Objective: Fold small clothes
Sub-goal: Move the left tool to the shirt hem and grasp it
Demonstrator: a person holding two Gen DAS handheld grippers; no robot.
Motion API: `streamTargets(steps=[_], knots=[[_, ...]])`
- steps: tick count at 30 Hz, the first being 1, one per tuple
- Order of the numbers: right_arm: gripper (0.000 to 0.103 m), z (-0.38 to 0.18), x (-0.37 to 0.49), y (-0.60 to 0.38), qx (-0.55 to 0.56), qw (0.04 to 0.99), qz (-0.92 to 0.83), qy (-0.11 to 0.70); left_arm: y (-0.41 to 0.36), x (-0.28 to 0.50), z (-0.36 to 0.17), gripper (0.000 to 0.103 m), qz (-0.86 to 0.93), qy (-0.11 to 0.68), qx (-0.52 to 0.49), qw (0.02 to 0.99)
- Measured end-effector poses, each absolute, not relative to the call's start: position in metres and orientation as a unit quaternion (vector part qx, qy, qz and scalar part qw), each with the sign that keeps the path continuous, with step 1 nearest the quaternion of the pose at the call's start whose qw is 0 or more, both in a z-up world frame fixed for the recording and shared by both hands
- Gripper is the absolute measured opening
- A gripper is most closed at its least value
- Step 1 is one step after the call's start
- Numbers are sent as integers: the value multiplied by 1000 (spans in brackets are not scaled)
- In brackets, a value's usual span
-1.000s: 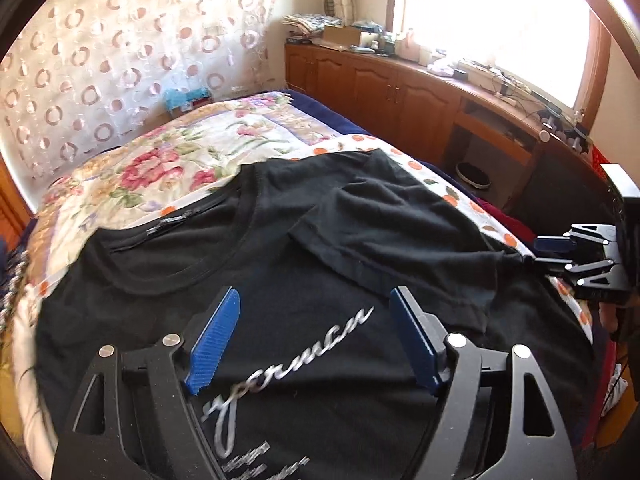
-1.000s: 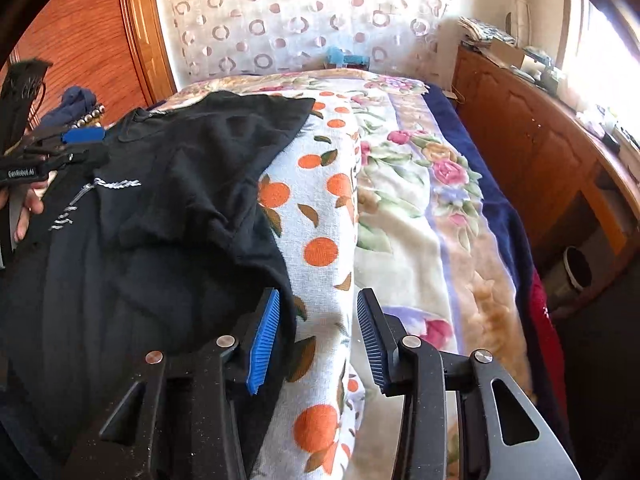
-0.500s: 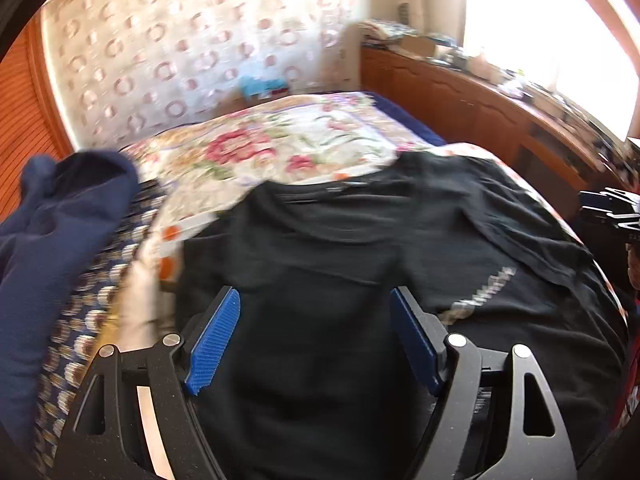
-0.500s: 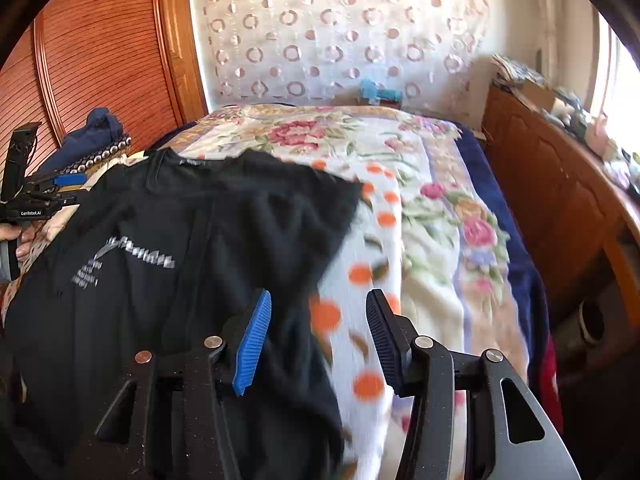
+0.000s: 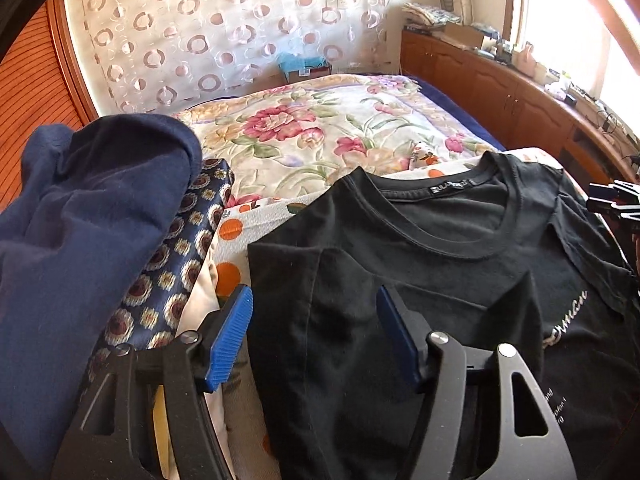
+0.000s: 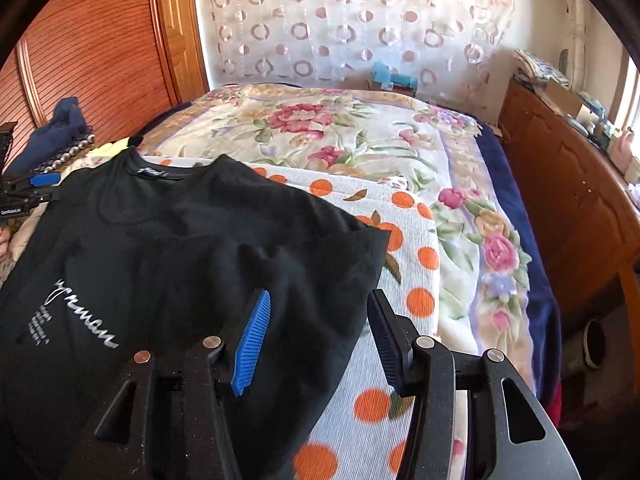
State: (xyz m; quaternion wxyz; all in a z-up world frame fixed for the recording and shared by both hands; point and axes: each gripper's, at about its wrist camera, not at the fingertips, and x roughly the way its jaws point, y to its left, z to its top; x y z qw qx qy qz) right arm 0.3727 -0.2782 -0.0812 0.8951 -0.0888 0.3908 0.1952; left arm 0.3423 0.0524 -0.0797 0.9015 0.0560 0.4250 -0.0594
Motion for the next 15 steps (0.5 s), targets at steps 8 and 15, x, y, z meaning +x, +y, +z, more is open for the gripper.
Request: streamTargets(steps=[8,15], knots=[[55,-83,396,-275,-90,895,176,400,43,363,-90,48,-44,443,79,892],[55,-85,400,-271,-85,892,179,407,47,369,-100,32,-45,456,69,886]])
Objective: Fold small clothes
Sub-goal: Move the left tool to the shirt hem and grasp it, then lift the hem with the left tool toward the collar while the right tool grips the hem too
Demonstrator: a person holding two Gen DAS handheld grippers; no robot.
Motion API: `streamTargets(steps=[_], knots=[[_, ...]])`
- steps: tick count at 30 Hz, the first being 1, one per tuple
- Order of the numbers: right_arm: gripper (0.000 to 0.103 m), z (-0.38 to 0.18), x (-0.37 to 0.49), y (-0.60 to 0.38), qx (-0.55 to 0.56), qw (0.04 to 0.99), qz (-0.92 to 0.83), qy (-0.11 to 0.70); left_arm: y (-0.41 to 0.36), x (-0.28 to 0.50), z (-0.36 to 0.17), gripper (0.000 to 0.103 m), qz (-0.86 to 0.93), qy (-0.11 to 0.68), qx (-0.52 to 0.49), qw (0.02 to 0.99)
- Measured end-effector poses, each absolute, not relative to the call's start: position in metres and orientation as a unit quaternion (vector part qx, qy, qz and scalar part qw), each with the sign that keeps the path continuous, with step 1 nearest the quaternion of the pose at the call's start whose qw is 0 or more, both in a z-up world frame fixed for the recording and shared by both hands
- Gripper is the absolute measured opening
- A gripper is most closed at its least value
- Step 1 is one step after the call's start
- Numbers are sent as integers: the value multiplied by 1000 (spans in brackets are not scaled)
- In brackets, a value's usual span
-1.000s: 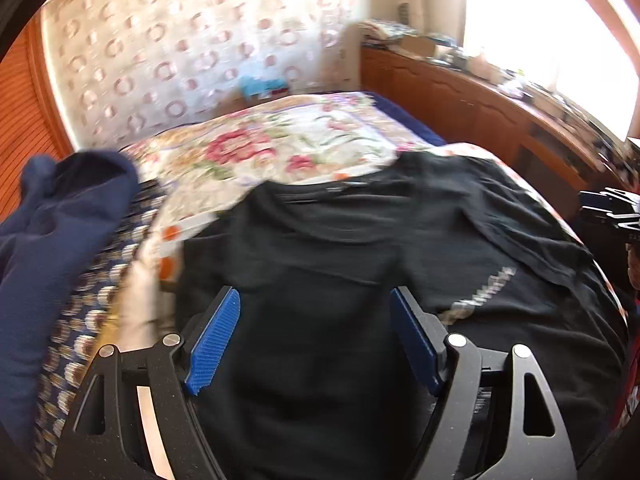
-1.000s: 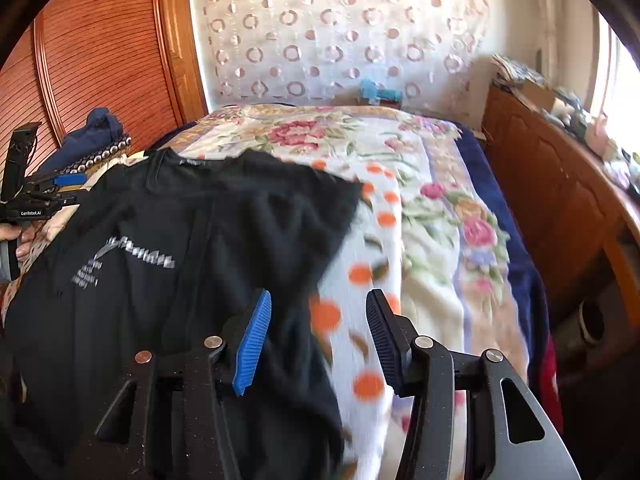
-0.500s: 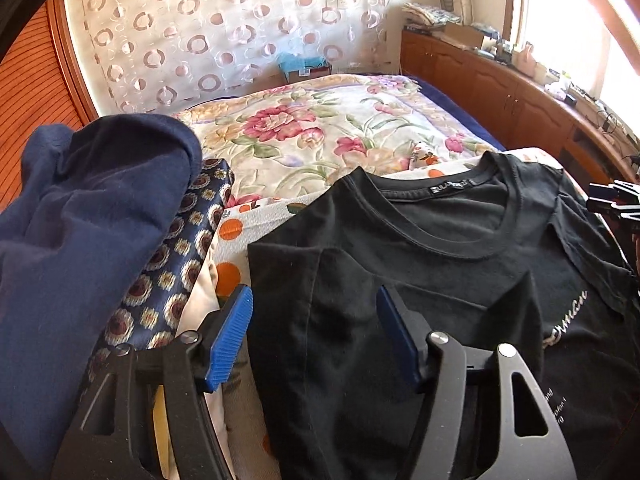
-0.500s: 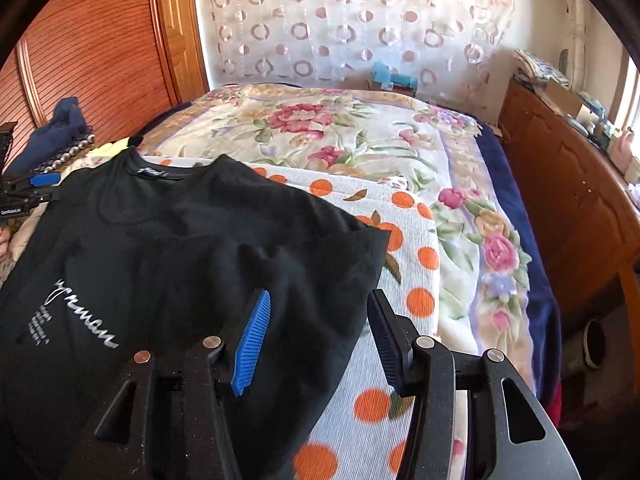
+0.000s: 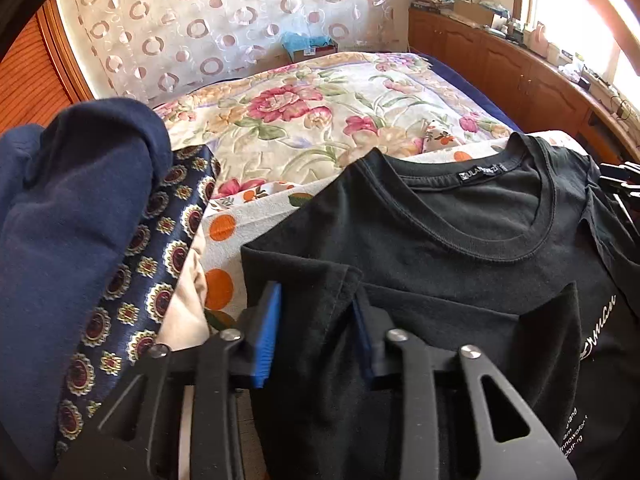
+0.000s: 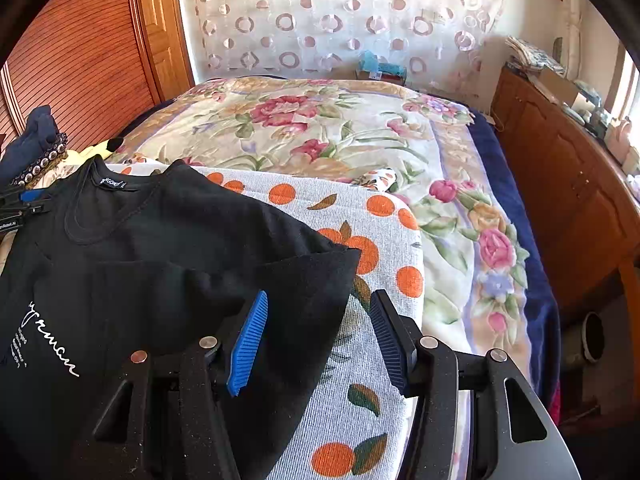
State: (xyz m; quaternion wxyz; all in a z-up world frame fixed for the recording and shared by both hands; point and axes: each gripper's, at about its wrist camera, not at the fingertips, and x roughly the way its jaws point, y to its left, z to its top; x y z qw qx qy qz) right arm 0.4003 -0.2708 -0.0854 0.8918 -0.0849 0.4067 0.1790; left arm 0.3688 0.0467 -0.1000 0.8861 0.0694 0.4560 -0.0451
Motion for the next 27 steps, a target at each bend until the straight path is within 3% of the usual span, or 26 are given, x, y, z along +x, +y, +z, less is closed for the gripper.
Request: streamTargets(steps=[4,15,18,19,27], knots=[[55,-87,403,-273,-81,890,187,409,45,366,-97,10,-42,451,76,888],[54,-87,415,-274,-75,886,192,415,54,348,-69,9,-41,409,68,909],[23,-86,410,-268,-90,885,200,410,57,345,-63,9,-40,400,65,913],[8,-85,409,-267,-94,885,203,409,58,342,-60,9,-40,396,64,915],[7,-58,384,-276,-80,898,225,370,55,319,-36,8,-63,366,56,927]])
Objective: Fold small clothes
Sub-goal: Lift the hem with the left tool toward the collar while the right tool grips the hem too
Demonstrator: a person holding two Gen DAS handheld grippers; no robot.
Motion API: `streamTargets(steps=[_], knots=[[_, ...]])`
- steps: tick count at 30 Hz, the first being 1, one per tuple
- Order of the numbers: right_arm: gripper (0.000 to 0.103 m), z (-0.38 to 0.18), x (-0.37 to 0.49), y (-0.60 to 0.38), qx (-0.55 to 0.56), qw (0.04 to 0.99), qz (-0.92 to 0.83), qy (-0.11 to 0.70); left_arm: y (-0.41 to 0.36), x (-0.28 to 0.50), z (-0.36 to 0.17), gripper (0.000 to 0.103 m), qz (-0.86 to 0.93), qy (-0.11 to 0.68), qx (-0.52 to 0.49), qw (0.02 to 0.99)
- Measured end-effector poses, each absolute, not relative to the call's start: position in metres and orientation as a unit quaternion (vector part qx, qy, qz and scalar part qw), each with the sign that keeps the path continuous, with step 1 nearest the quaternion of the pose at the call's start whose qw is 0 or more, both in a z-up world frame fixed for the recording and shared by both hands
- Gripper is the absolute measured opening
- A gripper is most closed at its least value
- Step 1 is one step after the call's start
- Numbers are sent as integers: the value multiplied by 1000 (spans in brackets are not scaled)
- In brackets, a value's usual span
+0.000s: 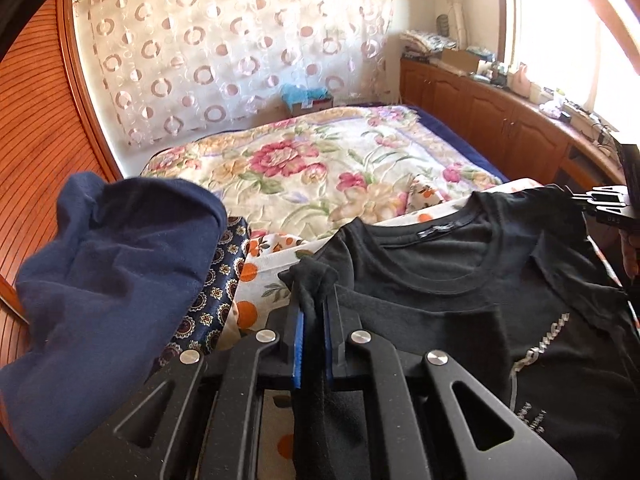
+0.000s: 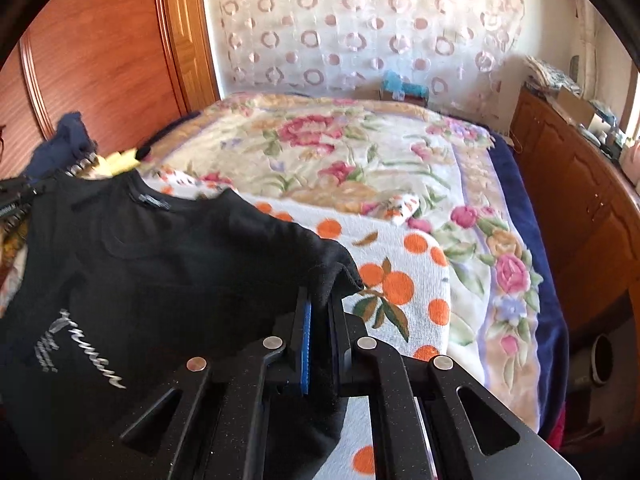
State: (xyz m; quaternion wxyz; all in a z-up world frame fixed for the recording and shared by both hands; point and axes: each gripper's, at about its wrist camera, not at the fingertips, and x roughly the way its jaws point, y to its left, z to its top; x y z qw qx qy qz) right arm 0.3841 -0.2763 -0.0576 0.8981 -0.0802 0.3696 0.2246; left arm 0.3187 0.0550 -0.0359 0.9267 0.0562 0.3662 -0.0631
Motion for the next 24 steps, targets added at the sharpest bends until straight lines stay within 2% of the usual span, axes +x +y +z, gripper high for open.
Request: streamTargets(steps=[7,18,24], knots=[[7,-35,329,-284,-77,909,229,339,55,268,-12,8,-86,332,41,938],[6,-58,218,-293,-66,908,241,337,58,169,-34,8,-99,326,22,940],[6,-43,154,-319,-54,917,239,316,71,102,-31,8,-98,308,-12,946]])
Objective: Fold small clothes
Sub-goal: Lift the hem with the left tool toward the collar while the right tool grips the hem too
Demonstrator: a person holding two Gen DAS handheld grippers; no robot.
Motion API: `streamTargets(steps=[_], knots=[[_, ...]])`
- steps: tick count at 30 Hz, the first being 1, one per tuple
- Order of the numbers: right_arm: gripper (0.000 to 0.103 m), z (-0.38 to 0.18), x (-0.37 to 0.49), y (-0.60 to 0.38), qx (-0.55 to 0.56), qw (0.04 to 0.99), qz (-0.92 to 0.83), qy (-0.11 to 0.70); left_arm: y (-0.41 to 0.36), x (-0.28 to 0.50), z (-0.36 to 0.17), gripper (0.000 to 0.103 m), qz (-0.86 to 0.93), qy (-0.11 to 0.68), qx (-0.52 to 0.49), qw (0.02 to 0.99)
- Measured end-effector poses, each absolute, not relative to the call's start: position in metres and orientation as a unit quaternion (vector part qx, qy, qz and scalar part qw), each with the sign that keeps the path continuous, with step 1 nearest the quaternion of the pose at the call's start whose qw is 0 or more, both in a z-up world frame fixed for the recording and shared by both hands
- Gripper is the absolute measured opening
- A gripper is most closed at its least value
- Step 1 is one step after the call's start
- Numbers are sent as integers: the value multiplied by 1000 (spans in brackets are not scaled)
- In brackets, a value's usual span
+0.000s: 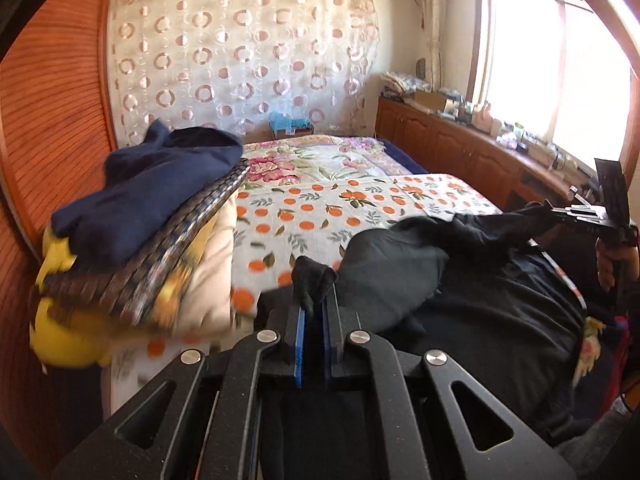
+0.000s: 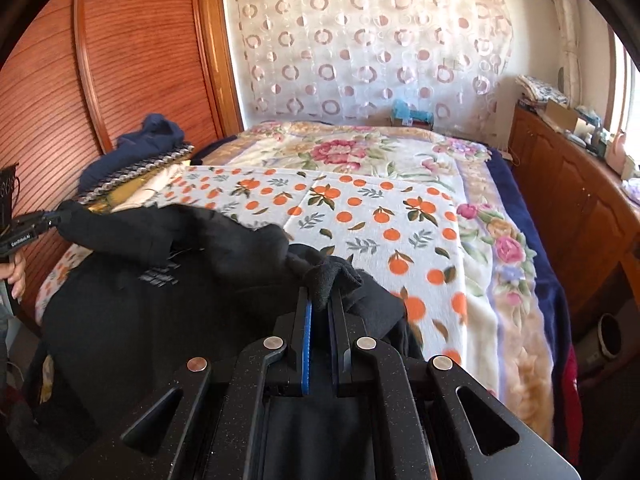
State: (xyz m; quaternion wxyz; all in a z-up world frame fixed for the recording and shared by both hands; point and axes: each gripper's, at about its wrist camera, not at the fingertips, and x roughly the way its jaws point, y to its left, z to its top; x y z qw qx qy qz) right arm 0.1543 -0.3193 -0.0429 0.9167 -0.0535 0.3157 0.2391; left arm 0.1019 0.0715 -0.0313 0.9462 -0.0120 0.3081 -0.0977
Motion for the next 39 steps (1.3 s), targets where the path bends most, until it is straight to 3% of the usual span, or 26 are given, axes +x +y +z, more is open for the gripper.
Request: streamTargets(steps=[15,23,35,36,37,39], knots=[[6,-43,9,-376,-72,905,242,341,86,-19,-55,8,-87,325,-59,940],[6,-25,-27,-379,-86,893,259,357,72,-46,-55,8,-80,361,13,929],[7,-60,-13,-376,-66,879,237,408,69,-40,-86,8,-74,393,15,917],[7,-59,-11,-376,-66,880,238,407,69,-40,-84,13,-75,392,14,917],[7,-57,-11,-375,-66,880,239,405,70,-40,-82,29,-76,391,13,917],[7,-54,-14,-374,-68,881,239,403,72,-42,-76,44,-72,378,16,923]])
